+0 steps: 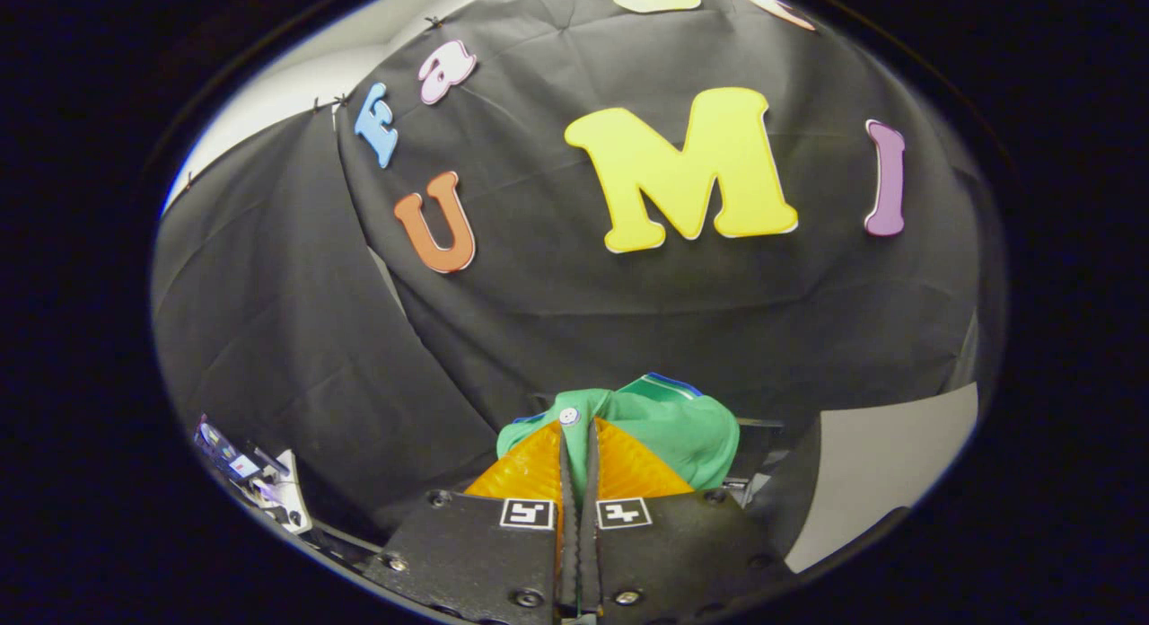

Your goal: Put the clothes into the washing machine and then close the washing machine lid.

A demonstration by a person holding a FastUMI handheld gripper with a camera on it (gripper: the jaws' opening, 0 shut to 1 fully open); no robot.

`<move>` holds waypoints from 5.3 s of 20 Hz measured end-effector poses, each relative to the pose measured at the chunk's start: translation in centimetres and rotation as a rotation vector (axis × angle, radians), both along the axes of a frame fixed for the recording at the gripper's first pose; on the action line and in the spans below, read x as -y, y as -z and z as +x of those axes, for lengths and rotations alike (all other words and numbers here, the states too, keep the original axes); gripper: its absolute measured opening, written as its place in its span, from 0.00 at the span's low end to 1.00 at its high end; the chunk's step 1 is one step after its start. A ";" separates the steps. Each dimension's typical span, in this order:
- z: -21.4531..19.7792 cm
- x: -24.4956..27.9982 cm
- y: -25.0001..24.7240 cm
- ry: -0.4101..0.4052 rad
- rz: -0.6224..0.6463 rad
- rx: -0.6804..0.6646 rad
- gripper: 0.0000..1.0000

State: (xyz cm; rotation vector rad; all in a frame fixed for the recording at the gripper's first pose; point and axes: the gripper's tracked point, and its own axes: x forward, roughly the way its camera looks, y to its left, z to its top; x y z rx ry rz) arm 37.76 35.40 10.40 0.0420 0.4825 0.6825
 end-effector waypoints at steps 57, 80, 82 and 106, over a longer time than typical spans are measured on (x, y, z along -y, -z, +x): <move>6.3 -1.0 29.5 0.247 -0.198 -0.307 0.87; 20.6 -2.8 13.0 0.299 -0.154 -0.083 0.88; 21.2 -2.8 13.7 0.303 -0.152 -0.100 0.88; 18.7 -2.1 15.1 0.331 -0.137 0.029 0.88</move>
